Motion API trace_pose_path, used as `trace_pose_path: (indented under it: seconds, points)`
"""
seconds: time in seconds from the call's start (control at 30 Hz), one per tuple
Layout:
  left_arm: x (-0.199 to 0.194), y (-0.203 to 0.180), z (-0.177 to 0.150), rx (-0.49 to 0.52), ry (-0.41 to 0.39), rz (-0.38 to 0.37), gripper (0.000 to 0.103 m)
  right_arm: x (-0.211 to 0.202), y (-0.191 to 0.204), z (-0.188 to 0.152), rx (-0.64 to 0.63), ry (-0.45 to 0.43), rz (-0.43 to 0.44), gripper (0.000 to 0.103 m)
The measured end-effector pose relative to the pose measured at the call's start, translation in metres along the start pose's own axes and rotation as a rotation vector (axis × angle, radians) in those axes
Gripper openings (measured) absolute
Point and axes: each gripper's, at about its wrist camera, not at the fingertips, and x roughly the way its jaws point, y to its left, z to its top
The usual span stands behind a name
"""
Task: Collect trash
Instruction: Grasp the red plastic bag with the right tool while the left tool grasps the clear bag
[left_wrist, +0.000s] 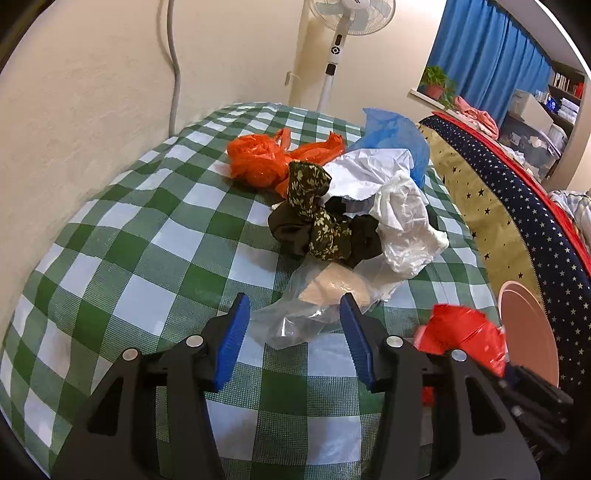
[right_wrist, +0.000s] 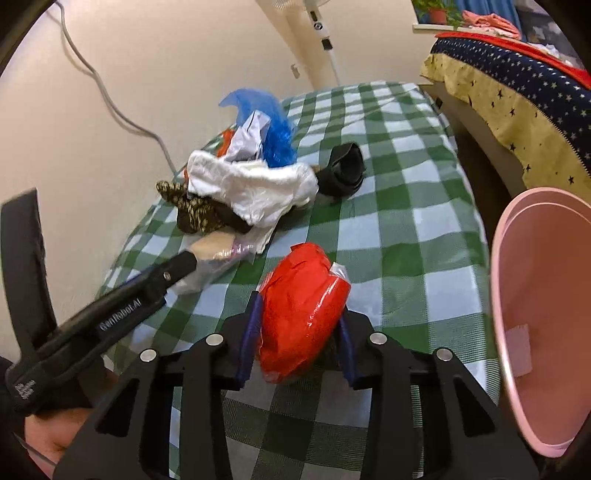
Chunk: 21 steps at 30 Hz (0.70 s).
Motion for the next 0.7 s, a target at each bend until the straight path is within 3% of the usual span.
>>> trace_pose_path:
  seconds: [0.27,0.33,0.5,0.7]
  points:
    - [0.008,-0.005,-0.006,0.024,0.057,-0.012,0.049,-0.017,-0.006,0.007,0.003,-0.055,-0.034,0.037]
    - [0.007,-0.004,-0.007,0.026,0.056,-0.014,0.034,-0.021,-0.008,0.006,0.006,-0.064,-0.043,0.037]
    - [-0.001,-0.008,-0.008,0.041,0.046,-0.035,0.020,-0.035,-0.013,0.007,-0.001,-0.093,-0.080,0.037]
    - [-0.018,-0.014,-0.011,0.062,0.029,-0.066,0.013,-0.056,-0.013,0.009,-0.034,-0.139,-0.145,0.037]
